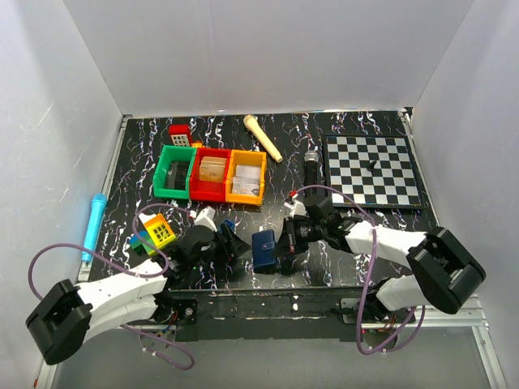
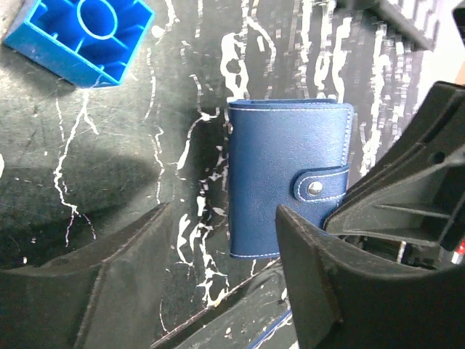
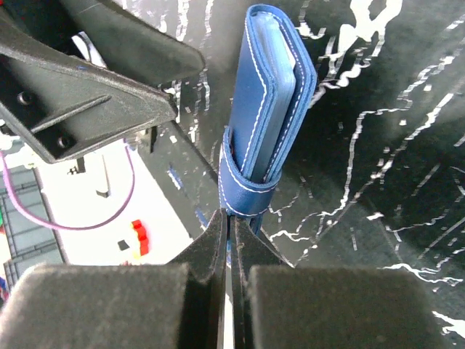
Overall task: Take the credit cards out of the card holder
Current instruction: Pick up the card holder from the center of the board.
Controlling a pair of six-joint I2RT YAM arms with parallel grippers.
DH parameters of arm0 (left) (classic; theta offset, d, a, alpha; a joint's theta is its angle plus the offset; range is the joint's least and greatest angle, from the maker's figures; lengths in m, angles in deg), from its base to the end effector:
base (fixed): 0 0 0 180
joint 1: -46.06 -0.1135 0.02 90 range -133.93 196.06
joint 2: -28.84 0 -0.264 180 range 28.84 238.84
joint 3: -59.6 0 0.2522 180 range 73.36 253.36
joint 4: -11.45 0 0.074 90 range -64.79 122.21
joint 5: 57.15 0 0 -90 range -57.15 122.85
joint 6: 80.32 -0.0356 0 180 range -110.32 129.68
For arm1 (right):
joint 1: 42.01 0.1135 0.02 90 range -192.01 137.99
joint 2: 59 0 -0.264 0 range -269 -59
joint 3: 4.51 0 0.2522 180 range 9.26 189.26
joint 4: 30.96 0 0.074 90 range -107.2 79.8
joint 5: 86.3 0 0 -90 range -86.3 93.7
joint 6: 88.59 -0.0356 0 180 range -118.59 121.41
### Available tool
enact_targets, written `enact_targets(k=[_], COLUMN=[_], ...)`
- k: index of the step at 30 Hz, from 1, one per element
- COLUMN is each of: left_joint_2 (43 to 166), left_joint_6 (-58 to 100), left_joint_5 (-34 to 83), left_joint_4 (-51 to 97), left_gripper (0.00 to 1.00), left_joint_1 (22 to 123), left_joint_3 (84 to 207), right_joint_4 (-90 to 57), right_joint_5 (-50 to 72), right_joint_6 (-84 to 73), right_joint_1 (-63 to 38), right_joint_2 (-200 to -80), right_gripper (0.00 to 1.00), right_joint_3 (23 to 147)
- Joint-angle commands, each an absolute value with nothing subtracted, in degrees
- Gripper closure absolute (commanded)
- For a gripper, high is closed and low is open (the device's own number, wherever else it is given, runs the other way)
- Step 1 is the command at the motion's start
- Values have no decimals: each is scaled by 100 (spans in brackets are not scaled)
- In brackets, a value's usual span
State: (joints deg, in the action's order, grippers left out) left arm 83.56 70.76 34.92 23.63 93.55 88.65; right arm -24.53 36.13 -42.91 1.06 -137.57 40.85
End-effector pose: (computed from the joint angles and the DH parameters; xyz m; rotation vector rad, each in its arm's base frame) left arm 0.1235 -0.1328 0.1525 -0.3076 2.4010 -0.9362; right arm 0.1760 0.1907 0.1678 -0.3193 2.5417 1.3580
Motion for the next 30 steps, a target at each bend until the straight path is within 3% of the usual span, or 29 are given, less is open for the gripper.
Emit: enact_targets(k=[1,7,15,23,30], left_joint_2=[7482,6559,5960,6179,6364], left_joint_6=[6822,6707,6724,6891,6935], left_joint_5=[3391,2873,2319,1774,1571], left_joint_4=[1318,1309,571,-387,-863], left_gripper=[36,11,7,19,39], left_joint_1=[9291,9063,8808,8676,8676], left_joint_3=[8461,8443,8136,7863,7854], right_joint_4=[-2406,-2309,-2660,-3336,-3539], right_joint_5=[4359,5168,5722,5890,5934], right_joint_6=[-3885,-3762,-3928,-4297,-4421], right_joint_1=[53,36,36,27,27], right_joint_2=[-13328,-13037,-12923,-12923,-13037], right_gripper=[99,99,99,99,99], right_joint_3=[4520,4898,5021,4819,4845])
